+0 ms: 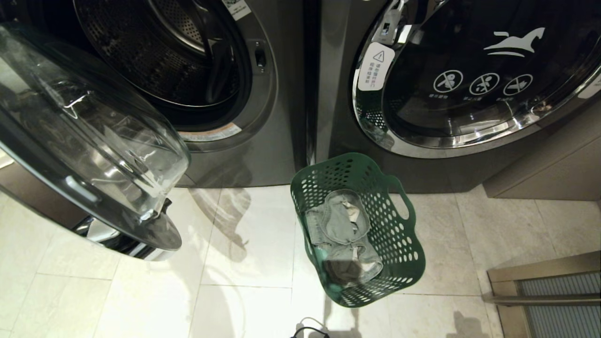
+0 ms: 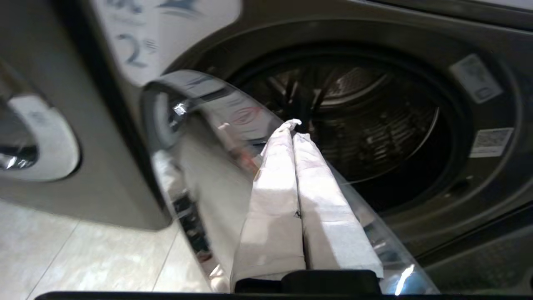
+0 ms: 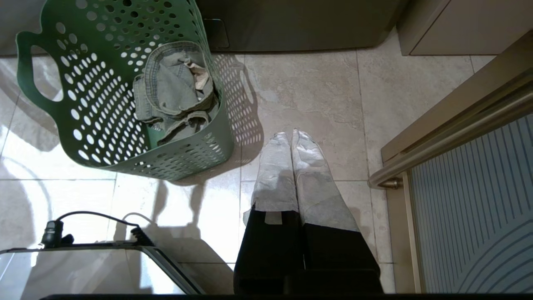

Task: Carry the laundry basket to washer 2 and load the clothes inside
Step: Open the lid of the washing machine

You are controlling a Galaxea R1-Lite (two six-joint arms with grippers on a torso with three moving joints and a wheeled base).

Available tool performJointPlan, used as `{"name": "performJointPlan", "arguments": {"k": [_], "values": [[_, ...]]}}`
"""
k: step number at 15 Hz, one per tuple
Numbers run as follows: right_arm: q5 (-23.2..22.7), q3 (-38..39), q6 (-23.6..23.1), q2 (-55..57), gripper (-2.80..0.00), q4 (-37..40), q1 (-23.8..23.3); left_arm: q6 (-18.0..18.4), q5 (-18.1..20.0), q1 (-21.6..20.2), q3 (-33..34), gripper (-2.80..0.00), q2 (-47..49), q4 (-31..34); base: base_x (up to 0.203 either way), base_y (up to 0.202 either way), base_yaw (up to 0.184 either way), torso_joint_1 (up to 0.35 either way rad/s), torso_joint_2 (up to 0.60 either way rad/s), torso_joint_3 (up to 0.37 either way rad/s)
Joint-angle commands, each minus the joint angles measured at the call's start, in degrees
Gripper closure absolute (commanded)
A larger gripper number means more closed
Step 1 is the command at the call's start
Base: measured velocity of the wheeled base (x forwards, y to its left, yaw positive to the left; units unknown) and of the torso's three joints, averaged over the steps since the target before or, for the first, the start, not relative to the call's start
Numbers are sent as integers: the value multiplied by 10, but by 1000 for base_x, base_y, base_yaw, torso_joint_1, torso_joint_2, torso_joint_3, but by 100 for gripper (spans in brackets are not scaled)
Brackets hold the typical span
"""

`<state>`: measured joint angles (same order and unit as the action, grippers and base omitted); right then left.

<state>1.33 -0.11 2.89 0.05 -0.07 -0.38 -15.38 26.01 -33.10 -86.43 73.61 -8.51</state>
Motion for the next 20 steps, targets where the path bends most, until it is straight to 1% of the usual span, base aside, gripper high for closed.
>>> {"name": "performJointPlan", "arguments": {"k": [1,2,3,4,5,6,7,8,9,10,11,12,13,14,15,17,18,19,20], "values": [[0,0,0,0,0,0,0,35,-23,105,1,0,-7,13,0,0,0,0,0,0],[1,0,0,0,0,0,0,75,-54,163,-6,0,-9,19,0,0,0,0,0,0],[0,0,0,0,0,0,0,155,-88,207,-28,0,-9,25,0,0,0,0,0,0],[0,0,0,0,0,0,0,205,-107,224,-69,0,-9,29,0,0,0,0,0,0],[0,0,0,0,0,0,0,222,-116,225,-107,0,-10,35,0,0,0,0,0,0],[0,0,1,0,0,0,0,236,-122,225,-141,0,-13,47,0,0,0,0,0,0],[0,0,0,0,0,0,0,239,-123,229,-147,0,-20,64,0,0,0,0,0,0],[0,-1,0,0,0,0,0,236,-119,246,-143,0,-28,74,0,0,0,0,0,0],[0,0,0,0,0,0,0,229,-118,270,-144,0,-31,74,0,0,0,0,0,0],[0,0,0,0,0,0,0,229,-121,310,-146,0,-39,76,0,0,0,0,0,0],[0,0,0,0,0,0,0,252,-134,335,-154,0,-45,79,0,0,0,0,0,0],[0,0,1,0,0,0,0,298,-164,340,-169,0,-48,81,0,0,0,0,0,0],[1,0,0,0,0,0,0,313,-198,338,-179,0,-52,83,0,0,0,0,0,0],[0,0,1,0,0,0,0,317,-218,324,-186,0,-58,92,0,0,0,0,0,0],[0,0,0,0,0,0,0,318,-223,307,-190,0,-65,110,0,0,0,0,0,0],[0,0,0,0,0,0,0,312,-223,305,-195,0,-66,112,0,0,0,0,0,0],[0,-1,0,0,0,0,0,311,-219,307,-208,0,-65,118,0,0,0,0,0,0],[0,0,0,0,0,0,0,311,-207,310,-222,0,-63,122,0,0,0,0,0,0],[1,0,0,0,0,0,0,311,-195,311,-219,0,-62,125,0,0,0,0,0,0]]}}
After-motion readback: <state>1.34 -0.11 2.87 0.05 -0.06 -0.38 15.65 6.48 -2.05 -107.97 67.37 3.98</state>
